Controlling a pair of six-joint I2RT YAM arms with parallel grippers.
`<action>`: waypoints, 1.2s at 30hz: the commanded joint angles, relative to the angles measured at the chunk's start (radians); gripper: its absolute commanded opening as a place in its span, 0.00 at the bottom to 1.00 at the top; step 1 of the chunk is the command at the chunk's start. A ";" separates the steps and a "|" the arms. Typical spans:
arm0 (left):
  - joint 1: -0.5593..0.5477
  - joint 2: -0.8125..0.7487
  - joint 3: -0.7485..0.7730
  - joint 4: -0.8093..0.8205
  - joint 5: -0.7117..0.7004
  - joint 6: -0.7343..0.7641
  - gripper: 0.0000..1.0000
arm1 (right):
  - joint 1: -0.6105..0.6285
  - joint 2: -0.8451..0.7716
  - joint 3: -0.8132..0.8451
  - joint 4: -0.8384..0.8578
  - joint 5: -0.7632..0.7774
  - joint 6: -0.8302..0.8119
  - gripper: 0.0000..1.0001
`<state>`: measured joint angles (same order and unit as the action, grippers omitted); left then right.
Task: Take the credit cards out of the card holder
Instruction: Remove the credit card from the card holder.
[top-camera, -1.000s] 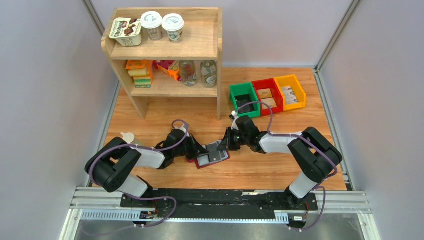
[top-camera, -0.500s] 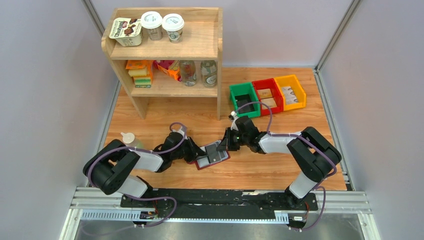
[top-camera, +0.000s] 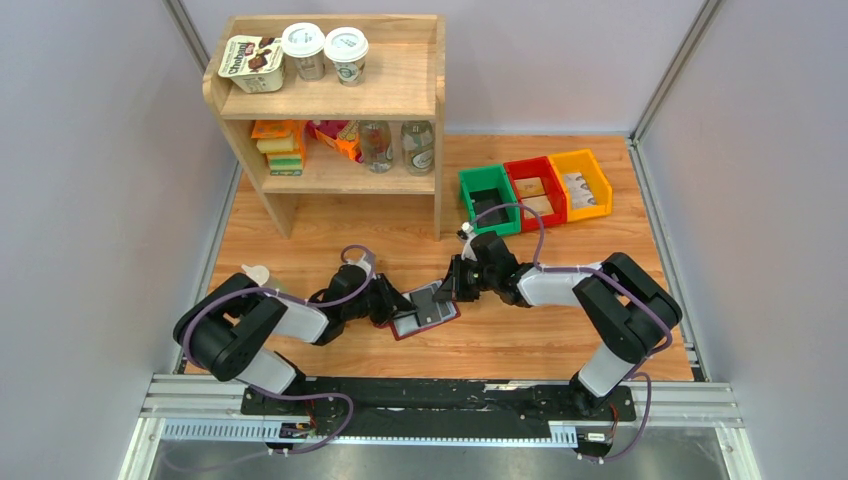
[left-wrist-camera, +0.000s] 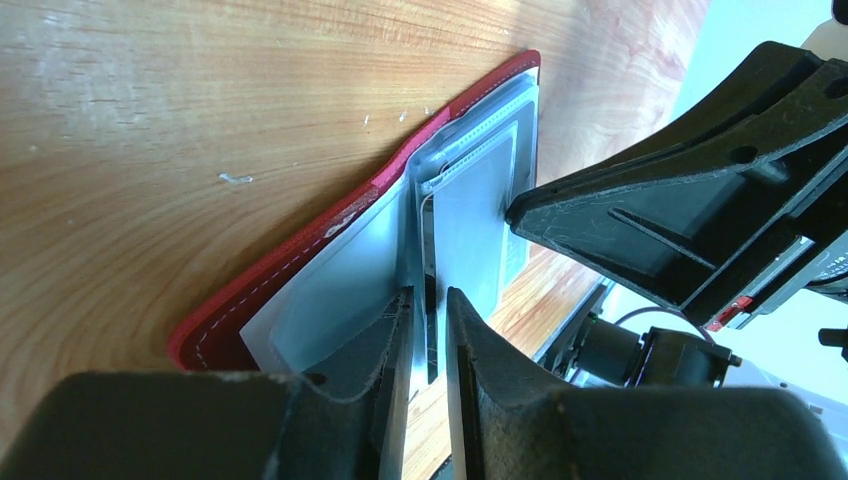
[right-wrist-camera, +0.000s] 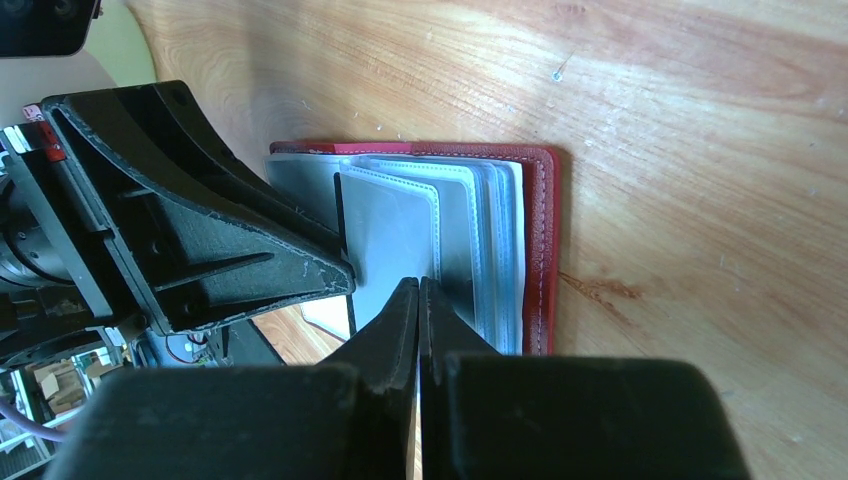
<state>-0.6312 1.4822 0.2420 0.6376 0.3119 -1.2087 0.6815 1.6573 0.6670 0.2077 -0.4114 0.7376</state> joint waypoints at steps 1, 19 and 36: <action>0.002 0.039 -0.004 0.071 0.010 -0.014 0.25 | 0.003 0.053 -0.023 -0.128 0.086 -0.046 0.00; 0.002 -0.016 -0.053 0.261 0.046 -0.015 0.11 | -0.002 0.068 -0.017 -0.139 0.089 -0.064 0.00; 0.002 -0.025 -0.086 0.370 0.053 -0.032 0.00 | -0.007 0.081 -0.017 -0.142 0.094 -0.069 0.00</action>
<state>-0.6285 1.5009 0.1577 0.9047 0.3416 -1.2335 0.6792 1.6741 0.6804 0.2073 -0.4244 0.7326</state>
